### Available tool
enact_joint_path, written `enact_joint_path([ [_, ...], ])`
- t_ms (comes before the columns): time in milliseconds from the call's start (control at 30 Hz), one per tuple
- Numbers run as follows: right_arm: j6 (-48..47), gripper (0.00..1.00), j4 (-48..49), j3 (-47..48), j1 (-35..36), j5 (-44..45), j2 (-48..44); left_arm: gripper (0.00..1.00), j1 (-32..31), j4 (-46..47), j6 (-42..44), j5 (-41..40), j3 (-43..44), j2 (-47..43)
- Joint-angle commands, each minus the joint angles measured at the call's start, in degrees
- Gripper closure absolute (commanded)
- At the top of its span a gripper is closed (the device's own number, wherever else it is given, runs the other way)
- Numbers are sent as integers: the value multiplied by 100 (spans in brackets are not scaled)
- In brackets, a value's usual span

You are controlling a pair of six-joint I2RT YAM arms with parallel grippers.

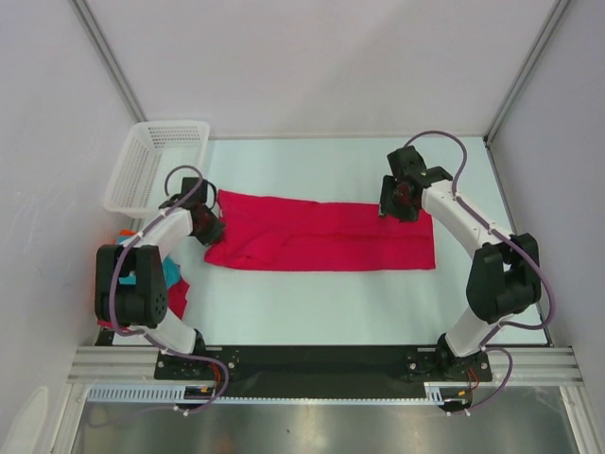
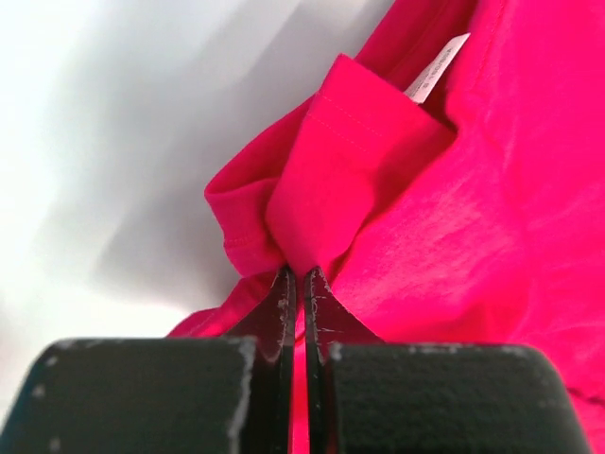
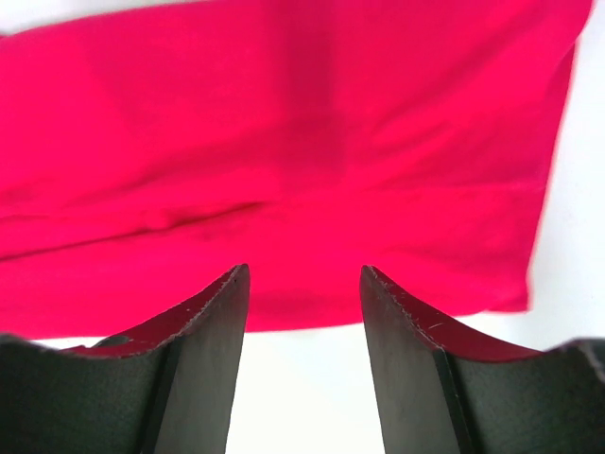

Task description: Fold and stack the t-shirts

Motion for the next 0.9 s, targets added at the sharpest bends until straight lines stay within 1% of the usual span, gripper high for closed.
enact_joint_path([
  [0, -74, 44, 17, 413, 29, 130, 252, 100, 265, -231, 362, -32, 818, 235],
  [33, -100, 44, -9, 483, 29, 139, 358, 100, 431, -284, 406, -23, 967, 436],
  [67, -118, 44, -36, 623, 29, 148, 402, 100, 441, -346, 450, -23, 1308, 542],
  [200, -153, 44, -159, 949, 20, 236, 604, 99, 450, -610, 626, -14, 2092, 1140],
  [267, -171, 44, -211, 1037, 20, 253, 666, 94, 450, -671, 731, 161, 2478, 1456],
  [300, -171, 44, -203, 1064, 20, 253, 675, 87, 450, -707, 845, 249, 2576, 1536],
  [333, -171, 43, -211, 1064, 11, 262, 675, 67, 459, -716, 881, 319, 2638, 1606],
  [400, -188, 43, -212, 1029, 2, 289, 666, 43, 450, -681, 934, 320, 2665, 1572],
  [433, -197, 43, -220, 1020, -6, 289, 666, 25, 441, -698, 951, 320, 2656, 1467],
  [500, -197, 43, -229, 976, -15, 289, 657, 11, 441, -707, 960, 233, 2612, 1274],
  [533, -189, 43, -203, 950, -15, 289, 649, 6, 441, -707, 969, 197, 2603, 1203],
  [633, -180, 43, -194, 889, -6, 262, 596, 5, 441, -733, 995, 267, 2603, 1001],
  [667, -197, 43, -185, 871, 2, 254, 579, 4, 424, -707, 969, 459, 2595, 931],
  [733, -180, 43, -185, 818, -6, 262, 517, 4, 301, -663, 978, 574, 2603, 755],
  [800, -162, 43, -176, 757, -6, 262, 447, 4, -154, -558, 1004, 750, 2612, 614],
  [867, -136, 43, -159, 704, -6, 271, 403, 4, -454, -339, 1048, 960, 2630, 570],
])
